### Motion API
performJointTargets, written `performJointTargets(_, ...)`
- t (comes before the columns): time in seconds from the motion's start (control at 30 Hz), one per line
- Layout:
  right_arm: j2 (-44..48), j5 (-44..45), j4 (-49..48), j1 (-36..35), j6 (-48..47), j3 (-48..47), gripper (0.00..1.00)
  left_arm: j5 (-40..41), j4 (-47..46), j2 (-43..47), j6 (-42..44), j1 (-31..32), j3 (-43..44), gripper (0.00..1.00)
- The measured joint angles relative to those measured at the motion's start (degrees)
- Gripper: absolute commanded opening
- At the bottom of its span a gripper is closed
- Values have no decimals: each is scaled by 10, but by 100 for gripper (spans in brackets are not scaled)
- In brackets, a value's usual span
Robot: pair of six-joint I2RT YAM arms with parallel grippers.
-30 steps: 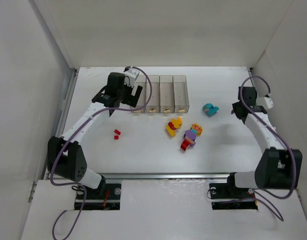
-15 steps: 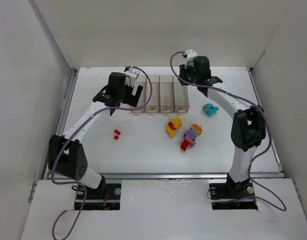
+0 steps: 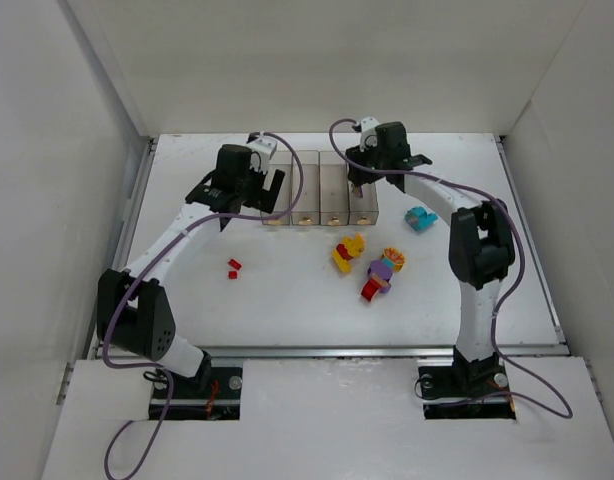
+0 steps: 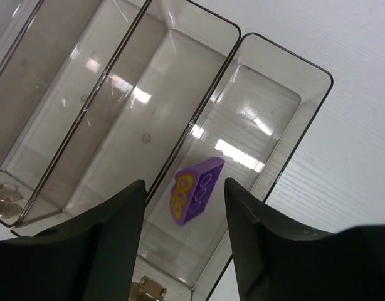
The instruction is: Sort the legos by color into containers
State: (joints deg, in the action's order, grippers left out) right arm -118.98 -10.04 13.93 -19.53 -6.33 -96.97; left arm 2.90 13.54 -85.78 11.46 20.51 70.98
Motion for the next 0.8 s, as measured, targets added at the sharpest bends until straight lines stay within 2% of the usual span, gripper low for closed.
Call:
performJointTargets(0.1, 0, -1, 2, 0, 5, -2, 65, -10, 1, 0, 4, 0, 0, 100)
performJointTargets(0.3, 6, 3, 13, 0, 31, -5, 66, -47, 23, -3, 48, 10, 8, 100)
performJointTargets(0.37, 22, 7, 22, 0, 45, -5, 73, -53, 35, -9, 66, 24, 22, 100)
performJointTargets(0.4, 35, 10, 25, 2, 52, -3, 83, -57, 43, -14, 74, 32, 30, 100)
performJointTargets(0.43, 53, 13, 24, 3, 61, 3, 100, -62, 53, -19, 83, 42, 42, 100)
performJointTargets(0.67, 230, 59, 70, 32, 128, 58, 100, -115, 102, -60, 111, 107, 143, 100)
performJointTargets(0.8, 296, 82, 129, 50, 170, 99, 100, -144, 121, -82, 116, 165, 182, 100)
